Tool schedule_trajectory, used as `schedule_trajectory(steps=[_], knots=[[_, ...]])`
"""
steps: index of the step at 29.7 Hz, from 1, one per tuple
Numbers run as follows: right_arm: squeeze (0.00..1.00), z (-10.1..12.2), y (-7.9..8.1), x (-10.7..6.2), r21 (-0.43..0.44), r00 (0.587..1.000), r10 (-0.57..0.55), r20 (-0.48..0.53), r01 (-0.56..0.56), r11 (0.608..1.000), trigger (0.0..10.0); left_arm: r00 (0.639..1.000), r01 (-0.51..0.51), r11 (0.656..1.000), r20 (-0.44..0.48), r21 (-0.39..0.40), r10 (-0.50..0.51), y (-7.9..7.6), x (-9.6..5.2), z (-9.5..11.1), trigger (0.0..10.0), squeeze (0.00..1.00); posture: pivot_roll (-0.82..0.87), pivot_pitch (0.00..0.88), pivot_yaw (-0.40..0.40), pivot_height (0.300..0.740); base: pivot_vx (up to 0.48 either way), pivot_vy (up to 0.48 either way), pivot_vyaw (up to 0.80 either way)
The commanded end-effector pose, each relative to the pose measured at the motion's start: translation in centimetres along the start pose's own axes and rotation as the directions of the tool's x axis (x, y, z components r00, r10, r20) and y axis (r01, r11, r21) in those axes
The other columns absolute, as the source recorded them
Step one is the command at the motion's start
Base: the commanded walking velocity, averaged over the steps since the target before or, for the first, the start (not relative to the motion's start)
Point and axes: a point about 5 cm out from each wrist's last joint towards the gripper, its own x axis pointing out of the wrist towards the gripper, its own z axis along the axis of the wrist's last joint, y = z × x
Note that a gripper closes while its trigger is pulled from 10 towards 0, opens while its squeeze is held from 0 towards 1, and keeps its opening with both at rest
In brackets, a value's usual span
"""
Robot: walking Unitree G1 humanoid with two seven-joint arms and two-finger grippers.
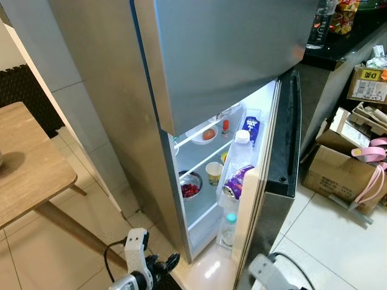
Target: Restocking fridge
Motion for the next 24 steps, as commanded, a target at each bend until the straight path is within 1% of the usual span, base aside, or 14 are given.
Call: schedule_trajectory(steps=[1,2,5,9,10,11,12,20,21,22,23,24], knots=[[0.0,0.4,0.8,0.2,-0.078,0.996,0.088,0.013,-0.087,0.993,10.0,0.998,-0.054,0.999,-0.034,-0.008,0.054,0.8,-0.7,-1.1,10.0,0.0,-0.13,0.0,0.019,0.74,0.0,0.0,0.0],[0.0,0.4,0.8,0.2,-0.078,0.996,0.088,0.013,-0.087,0.993,10.0,0.998,-0.054,0.999,-0.034,-0.008,0.054,0.8,-0.7,-1.1,10.0,0.0,-0.13,0.0,0.019,0.74,0.0,0.0,0.0],[0.0,0.8,1.2,0.2,-0.16,0.988,0.151,0.024,-0.146,0.976,10.0,0.995,-0.086,0.996,-0.058,-0.019,0.085,1.1,-1.2,-2.0,10.0,0.0,-0.13,0.0,0.019,0.74,0.0,0.0,0.0],[0.0,2.8,1.1,0.4,-0.247,0.976,0.191,0.104,-0.161,0.956,10.0,0.988,-0.127,0.991,-0.088,-0.027,0.124,1.5,-1.7,-2.9,10.0,0.0,-0.13,0.0,0.024,0.74,0.0,0.0,0.0],[0.0,3.9,1.1,0.5,-0.277,0.968,0.21,0.138,-0.166,0.946,10.0,0.986,-0.141,0.99,-0.099,-0.028,0.137,1.6,-1.9,-3.3,10.0,0.0,-0.13,0.0,0.026,0.74,0.0,0.0,0.0],[0.0,3.9,1.1,0.5,-0.277,0.968,0.21,0.138,-0.166,0.946,10.0,0.986,-0.141,0.99,-0.099,-0.028,0.137,1.6,-1.9,-3.3,10.0,0.0,-0.13,0.0,0.026,0.74,0.0,0.0,0.0],[0.0,4.8,1.0,0.6,-0.311,0.962,0.216,0.164,-0.158,0.937,10.0,0.984,-0.147,0.989,-0.107,-0.029,0.143,1.6,-2.0,-3.5,10.0,0.0,-0.13,0.0,0.026,0.74,0.0,0.0,0.0],[0.0,4.8,1.0,0.6,-0.311,0.962,0.216,0.164,-0.158,0.937,10.0,0.984,-0.147,0.989,-0.107,-0.029,0.143,1.6,-2.0,-3.5,10.0,0.0,-0.13,0.0,0.026,0.74,0.0,0.0,0.0],[0.0,5.7,0.9,0.7,-0.336,0.956,0.223,0.19,-0.15,0.93,10.0,0.983,-0.153,0.988,-0.112,-0.03,0.148,1.7,-2.0,-3.6,10.0,0.0,-0.13,0.0,0.026,0.74,0.0,0.0,0.0],[0.0,8.5,0.4,0.8,-0.366,0.933,0.222,0.283,-0.109,0.924,10.0,0.979,-0.165,0.986,-0.123,-0.031,0.16,1.8,-2.2,-3.9,10.0,0.0,-0.12,0.0,0.024,0.74,0.0,0.0,0.0],[0.0,10.7,0.1,0.7,-0.383,0.91,0.214,0.355,-0.067,0.921,10.0,0.977,-0.174,0.984,-0.131,-0.032,0.168,1.9,-2.3,-4.1,10.0,0.0,-0.12,0.0,0.024,0.74,0.0,0.0,0.0],[0.0,12.2,-0.3,0.6,-0.39,0.893,0.199,0.404,-0.029,0.92,10.0,0.975,-0.18,0.983,-0.137,-0.032,0.174,2.0,-2.4,-4.3,10.0,0.0,-0.12,0.0,0.024,0.74,0.0,0.0,0.0]])
